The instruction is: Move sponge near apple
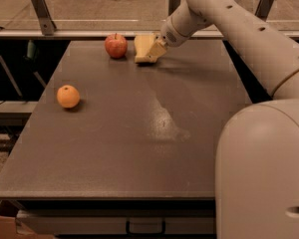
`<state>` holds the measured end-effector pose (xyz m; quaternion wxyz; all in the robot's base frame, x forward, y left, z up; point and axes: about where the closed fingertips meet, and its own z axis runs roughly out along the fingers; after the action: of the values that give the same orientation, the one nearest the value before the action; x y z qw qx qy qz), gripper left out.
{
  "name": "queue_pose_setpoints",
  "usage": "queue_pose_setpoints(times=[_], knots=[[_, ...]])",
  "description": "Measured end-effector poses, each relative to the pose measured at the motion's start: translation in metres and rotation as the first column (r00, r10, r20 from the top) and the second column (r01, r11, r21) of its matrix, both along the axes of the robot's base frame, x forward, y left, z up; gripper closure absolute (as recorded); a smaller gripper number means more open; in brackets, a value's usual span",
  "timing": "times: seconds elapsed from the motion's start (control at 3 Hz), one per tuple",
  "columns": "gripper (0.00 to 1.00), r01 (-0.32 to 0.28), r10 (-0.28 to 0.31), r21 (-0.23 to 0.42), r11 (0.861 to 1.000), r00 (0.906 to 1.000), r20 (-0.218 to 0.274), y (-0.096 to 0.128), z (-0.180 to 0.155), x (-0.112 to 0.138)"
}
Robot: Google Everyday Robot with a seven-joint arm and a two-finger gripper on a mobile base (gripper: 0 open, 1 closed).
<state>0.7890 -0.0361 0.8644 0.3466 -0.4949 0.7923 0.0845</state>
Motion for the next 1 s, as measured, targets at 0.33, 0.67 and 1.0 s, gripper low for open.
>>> queue_pose_setpoints(times=[0.33, 0.67, 1.0], knots=[[0.01, -0.019, 0.020, 0.015, 1.000, 0.9997, -0.013, 0.013, -0.003, 0.001], [0.00, -0.034, 0.035, 0.034, 0.999, 0.9993, -0.016, 0.019, 0.001, -0.002], [0.00, -0.022, 0.021, 0.036, 0.999, 0.9988, 0.045, -0.008, 0.024, -0.018]])
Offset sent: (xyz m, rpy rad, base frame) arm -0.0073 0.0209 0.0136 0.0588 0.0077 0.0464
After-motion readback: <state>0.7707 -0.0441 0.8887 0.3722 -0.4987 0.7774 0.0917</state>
